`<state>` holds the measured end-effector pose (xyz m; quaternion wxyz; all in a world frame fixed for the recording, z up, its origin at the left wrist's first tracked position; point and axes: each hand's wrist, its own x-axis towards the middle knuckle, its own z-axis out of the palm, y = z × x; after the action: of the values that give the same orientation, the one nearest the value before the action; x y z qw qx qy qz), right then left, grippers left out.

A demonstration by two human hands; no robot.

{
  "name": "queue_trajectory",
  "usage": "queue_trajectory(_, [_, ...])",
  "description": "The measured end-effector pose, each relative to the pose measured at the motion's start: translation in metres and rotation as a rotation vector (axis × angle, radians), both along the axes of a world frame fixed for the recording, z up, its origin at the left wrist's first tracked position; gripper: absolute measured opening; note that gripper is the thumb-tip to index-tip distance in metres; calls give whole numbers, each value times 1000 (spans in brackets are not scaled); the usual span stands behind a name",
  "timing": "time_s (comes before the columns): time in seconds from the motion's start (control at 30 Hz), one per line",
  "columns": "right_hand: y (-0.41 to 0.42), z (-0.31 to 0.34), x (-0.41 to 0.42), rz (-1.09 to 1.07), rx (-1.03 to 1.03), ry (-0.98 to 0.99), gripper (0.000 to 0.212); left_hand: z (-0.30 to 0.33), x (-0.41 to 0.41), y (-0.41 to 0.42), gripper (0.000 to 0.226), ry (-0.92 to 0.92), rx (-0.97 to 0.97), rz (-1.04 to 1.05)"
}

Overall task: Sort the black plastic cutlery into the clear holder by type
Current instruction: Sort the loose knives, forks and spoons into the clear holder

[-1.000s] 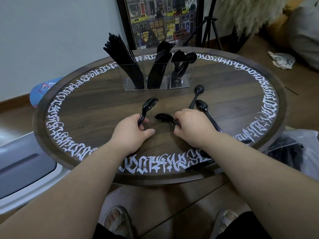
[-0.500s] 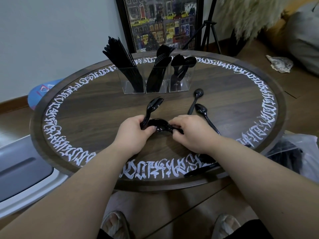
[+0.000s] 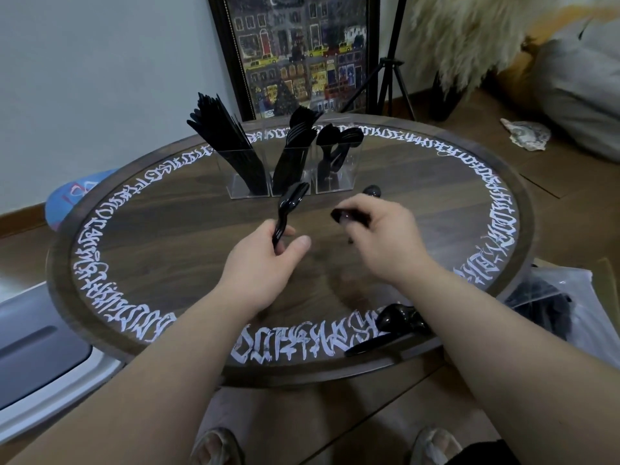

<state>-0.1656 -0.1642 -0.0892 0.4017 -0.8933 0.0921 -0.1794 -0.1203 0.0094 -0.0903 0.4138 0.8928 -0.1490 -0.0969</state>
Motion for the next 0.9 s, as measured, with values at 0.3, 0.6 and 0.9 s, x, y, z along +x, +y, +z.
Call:
queue_trajectory(0.3, [-5,8,-13,188,1055,192,21,1,-3,-3,41,18,209,-218])
queue_trajectory(0.6, [0,-4,-11,195,1089,204,18,-1,-5,-8,25,20,250,-350])
queue_trajectory(0.9, [-3,-7,-8,116,755,58,25,-1,-5,-10,15,198,112,-332])
